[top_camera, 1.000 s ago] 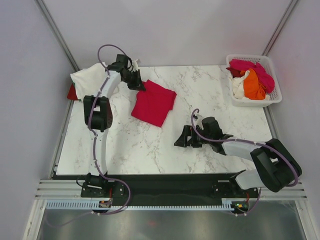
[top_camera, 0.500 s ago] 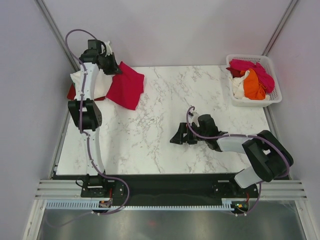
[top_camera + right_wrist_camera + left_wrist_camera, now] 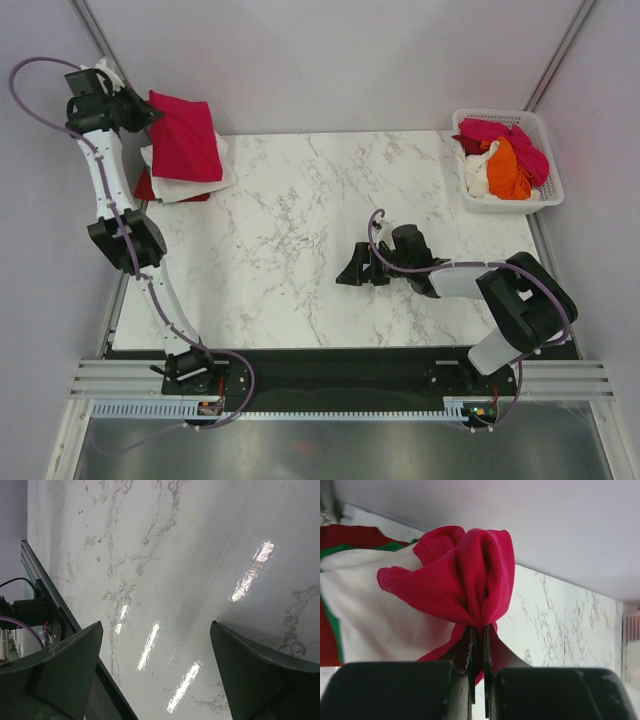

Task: Fold and stack the t-shirts
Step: Neatly place the folded tshirt to the corner

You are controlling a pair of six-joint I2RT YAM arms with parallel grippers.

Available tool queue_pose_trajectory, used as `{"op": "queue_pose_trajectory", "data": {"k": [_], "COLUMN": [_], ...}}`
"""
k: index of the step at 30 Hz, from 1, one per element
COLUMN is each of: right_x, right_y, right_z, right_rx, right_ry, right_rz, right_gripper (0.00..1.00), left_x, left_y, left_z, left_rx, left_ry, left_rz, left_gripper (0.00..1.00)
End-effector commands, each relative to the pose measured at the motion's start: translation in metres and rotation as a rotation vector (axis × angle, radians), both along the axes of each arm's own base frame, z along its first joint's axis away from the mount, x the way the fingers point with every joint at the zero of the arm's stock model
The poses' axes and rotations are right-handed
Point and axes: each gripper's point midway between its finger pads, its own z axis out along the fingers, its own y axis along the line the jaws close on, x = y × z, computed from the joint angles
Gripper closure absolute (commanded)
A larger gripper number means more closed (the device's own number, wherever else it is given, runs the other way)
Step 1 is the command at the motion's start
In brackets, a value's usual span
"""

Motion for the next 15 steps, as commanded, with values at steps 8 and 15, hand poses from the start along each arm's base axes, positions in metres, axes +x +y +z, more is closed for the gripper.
{"op": "queue_pose_trajectory", "data": {"k": [8,15], "right_x": [-0.018,-0.018], "right_y": [-0.012,-0.012], "right_z": [-0.034,-0.034], "right_rx": [-0.110,-0.118], "right_ry": [0.095,0.092], "right_rz": [0.009,0.008], "right_gripper": [0.02,0.02], "left_x": [0.010,-0.025], "left_y": [0.102,0.139], "left_z": [-0.073,-0.047], "left_rx": [-0.031,0.119], "left_ry": [0.106,0.134], "left_rz": [0.334,0.540], "left_gripper": [0.00,0.00]}}
